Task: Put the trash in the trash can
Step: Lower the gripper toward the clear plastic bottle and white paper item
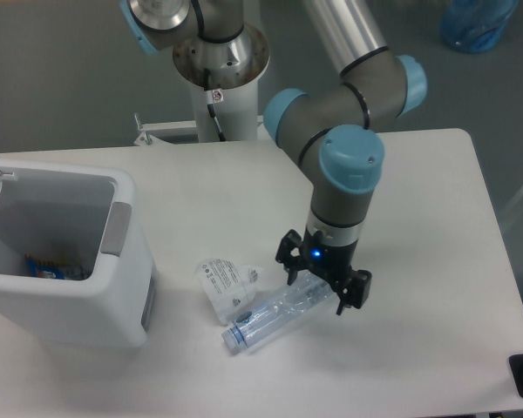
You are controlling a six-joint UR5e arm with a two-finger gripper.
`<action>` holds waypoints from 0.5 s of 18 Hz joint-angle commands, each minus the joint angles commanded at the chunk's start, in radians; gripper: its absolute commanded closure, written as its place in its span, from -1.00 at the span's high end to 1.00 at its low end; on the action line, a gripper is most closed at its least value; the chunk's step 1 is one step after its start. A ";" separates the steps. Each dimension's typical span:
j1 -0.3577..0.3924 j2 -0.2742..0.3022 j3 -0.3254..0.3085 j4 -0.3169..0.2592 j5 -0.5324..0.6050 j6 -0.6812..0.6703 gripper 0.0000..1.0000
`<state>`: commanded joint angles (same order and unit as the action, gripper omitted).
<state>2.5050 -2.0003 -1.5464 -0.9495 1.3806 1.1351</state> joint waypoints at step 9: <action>0.008 0.053 -0.095 -0.011 0.006 0.072 1.00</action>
<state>2.5127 -1.9468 -1.6411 -0.9603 1.3867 1.2073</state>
